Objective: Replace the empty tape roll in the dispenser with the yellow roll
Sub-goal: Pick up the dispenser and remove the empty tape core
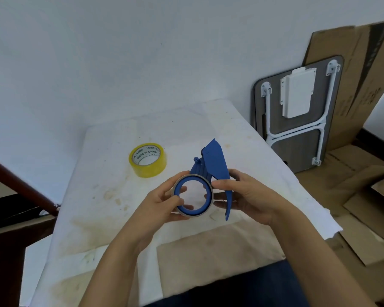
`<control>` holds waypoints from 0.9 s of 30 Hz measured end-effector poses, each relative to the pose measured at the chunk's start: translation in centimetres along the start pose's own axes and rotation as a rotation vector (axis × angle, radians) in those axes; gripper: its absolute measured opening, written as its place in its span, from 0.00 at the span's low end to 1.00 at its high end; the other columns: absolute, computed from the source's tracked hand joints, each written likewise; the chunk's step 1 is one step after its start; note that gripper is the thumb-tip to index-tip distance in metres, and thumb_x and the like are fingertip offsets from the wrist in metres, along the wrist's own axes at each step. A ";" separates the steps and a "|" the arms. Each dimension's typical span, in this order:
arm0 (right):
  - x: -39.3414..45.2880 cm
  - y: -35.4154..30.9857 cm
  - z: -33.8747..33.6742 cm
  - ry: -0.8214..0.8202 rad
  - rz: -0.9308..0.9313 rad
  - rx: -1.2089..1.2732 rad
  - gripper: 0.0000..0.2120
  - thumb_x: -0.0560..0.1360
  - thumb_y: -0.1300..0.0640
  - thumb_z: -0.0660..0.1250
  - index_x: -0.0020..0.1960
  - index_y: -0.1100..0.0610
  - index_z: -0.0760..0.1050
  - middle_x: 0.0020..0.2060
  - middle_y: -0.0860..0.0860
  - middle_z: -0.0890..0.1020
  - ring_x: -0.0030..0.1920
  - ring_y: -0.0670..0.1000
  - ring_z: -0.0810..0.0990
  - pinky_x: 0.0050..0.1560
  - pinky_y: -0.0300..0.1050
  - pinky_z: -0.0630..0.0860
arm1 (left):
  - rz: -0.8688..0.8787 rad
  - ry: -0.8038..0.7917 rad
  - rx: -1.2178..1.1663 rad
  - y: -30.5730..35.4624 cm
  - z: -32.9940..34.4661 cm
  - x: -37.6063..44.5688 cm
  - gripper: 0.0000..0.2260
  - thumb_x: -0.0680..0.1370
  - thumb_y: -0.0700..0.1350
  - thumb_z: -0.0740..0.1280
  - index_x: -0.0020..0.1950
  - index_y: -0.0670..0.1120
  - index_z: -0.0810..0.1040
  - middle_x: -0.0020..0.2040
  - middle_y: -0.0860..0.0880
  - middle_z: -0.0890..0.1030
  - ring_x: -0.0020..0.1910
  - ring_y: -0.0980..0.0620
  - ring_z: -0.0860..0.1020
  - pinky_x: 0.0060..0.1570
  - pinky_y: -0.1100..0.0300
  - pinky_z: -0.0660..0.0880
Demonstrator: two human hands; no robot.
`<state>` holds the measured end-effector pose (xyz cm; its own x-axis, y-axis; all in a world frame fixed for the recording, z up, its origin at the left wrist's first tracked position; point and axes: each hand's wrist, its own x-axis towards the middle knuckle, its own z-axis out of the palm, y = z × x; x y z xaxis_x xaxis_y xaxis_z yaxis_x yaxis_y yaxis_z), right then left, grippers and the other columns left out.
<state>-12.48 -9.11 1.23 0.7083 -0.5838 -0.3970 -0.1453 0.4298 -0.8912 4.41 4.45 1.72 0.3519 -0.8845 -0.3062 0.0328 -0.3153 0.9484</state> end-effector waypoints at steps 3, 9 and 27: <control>-0.2 -0.2 0.1 -0.006 -0.008 -0.025 0.22 0.71 0.52 0.72 0.62 0.55 0.71 0.50 0.53 0.82 0.48 0.54 0.83 0.50 0.48 0.82 | -0.009 -0.002 0.025 0.1 -0.1 0.0 0.26 0.80 0.34 0.62 0.63 0.66 0.77 0.64 0.47 0.80 0.48 0.50 0.87 0.46 0.57 0.84; -0.6 -0.1 0.2 -0.001 -0.014 -0.085 0.35 0.61 0.40 0.73 0.62 0.57 0.73 0.57 0.58 0.80 0.58 0.60 0.81 0.56 0.56 0.81 | -0.004 -0.030 0.069 0.2 -0.6 -0.3 0.26 0.80 0.33 0.60 0.65 0.63 0.77 0.64 0.46 0.80 0.50 0.51 0.86 0.52 0.51 0.83; 0.5 0.3 0.7 0.093 -0.147 0.117 0.16 0.73 0.52 0.70 0.59 0.51 0.75 0.48 0.49 0.84 0.50 0.52 0.83 0.47 0.48 0.82 | 0.355 -0.013 0.488 0.3 0.2 -0.5 0.42 0.74 0.40 0.73 0.76 0.69 0.54 0.80 0.66 0.47 0.72 0.78 0.53 0.71 0.60 0.67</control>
<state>-11.65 -8.80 0.90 0.6482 -0.7048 -0.2882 0.0400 0.4095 -0.9114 4.07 4.75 2.12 0.2507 -0.9679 0.0185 -0.5190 -0.1182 0.8466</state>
